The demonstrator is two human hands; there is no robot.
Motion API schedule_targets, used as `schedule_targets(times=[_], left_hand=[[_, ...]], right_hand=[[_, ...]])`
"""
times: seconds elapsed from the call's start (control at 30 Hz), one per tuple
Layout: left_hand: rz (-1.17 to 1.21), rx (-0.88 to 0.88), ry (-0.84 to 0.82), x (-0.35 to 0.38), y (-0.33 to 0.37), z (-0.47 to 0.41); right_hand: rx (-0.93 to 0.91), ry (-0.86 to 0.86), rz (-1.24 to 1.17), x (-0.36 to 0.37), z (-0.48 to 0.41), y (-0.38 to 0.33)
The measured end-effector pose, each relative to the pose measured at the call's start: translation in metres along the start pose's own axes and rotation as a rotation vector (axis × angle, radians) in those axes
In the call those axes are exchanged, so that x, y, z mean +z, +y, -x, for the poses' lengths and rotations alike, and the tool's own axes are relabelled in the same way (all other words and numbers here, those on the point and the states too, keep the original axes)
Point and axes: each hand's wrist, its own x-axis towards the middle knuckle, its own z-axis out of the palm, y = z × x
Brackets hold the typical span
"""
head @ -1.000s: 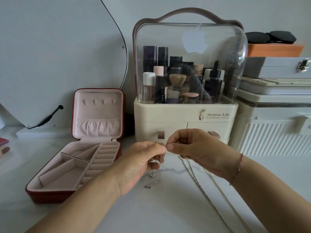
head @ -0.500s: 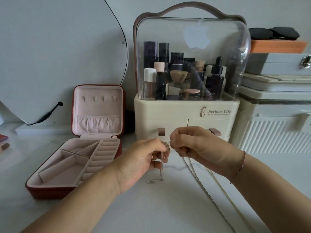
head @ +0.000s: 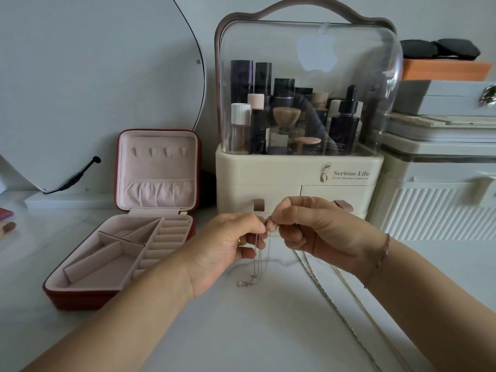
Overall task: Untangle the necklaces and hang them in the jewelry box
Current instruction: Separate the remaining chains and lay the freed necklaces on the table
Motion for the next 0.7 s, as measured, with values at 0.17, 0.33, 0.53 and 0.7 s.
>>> schedule_targets(times=[0.17, 0.33, 0.53, 0.7], left_hand=[[0.023, -0.012, -0.013, 0.0007, -0.0017, -0.0006], [0.072, -0.044, 0.0, -0.0014, -0.0015, -0.0007], [0.086, -0.038, 0.111, -0.0013, -0.0012, -0.0013], [0.083, -0.032, 0.133, 0.0005, -0.0015, -0.0004]], right_hand=[[0.027, -0.023, -0.004, -0.001, 0.0003, 0.0], [0.034, -0.133, -0.012, 0.0005, 0.0015, 0.0022], [0.035, -0.035, 0.144, -0.0014, 0.0013, 0.0021], [0.007, 0.079, 0.373, -0.0024, 0.0022, 0.0004]])
